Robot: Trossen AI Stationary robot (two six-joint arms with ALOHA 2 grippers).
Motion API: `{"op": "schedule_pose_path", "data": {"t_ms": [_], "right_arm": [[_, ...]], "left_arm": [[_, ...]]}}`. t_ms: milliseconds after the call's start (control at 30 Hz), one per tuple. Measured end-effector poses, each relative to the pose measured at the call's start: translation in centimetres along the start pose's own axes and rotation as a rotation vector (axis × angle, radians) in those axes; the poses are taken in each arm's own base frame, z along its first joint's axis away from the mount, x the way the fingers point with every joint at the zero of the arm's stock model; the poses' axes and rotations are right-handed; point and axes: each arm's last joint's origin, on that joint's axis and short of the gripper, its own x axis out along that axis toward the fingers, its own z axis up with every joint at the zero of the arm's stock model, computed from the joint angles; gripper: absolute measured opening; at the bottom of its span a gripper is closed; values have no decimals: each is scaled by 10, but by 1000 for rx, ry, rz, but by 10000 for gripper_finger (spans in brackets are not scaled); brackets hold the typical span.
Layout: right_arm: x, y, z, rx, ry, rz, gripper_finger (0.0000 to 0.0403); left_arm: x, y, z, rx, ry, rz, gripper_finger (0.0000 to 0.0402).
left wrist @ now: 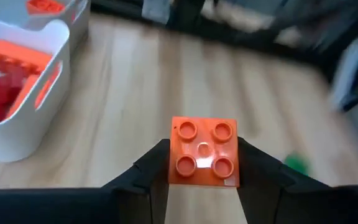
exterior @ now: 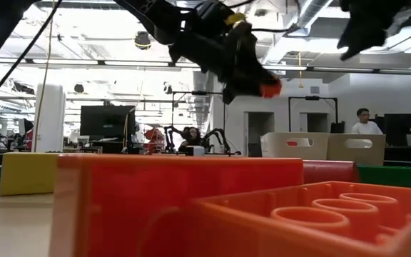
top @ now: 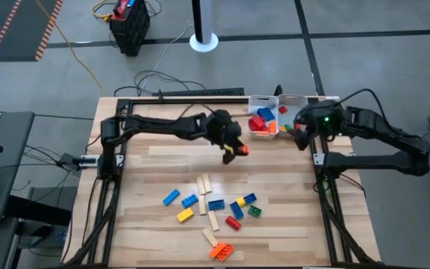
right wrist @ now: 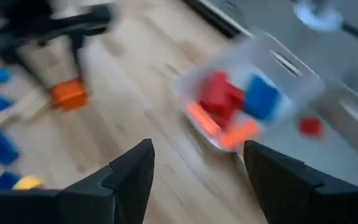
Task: Sort blocks by size
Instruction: Put the small orange game piece into the gray bin
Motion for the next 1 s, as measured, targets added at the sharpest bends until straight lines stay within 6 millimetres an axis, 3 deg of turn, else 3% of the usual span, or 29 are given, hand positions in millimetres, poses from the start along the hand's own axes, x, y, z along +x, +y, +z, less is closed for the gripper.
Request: {"op": "schedule_pose_path", "data": {"t_ms": [167, 400, 1000], "right_arm": [[19, 24, 6, -335, -90, 118, 274], [31, 61, 21, -675, -270, 223, 274], [71, 91, 35, -683, -293, 209, 274]], "left_arm": [[-7, 8, 15, -212, -98, -162, 140], [-10, 1, 28, -312, -170, -320, 149], [-20, 6, 40, -337, -218, -451, 146]]}}
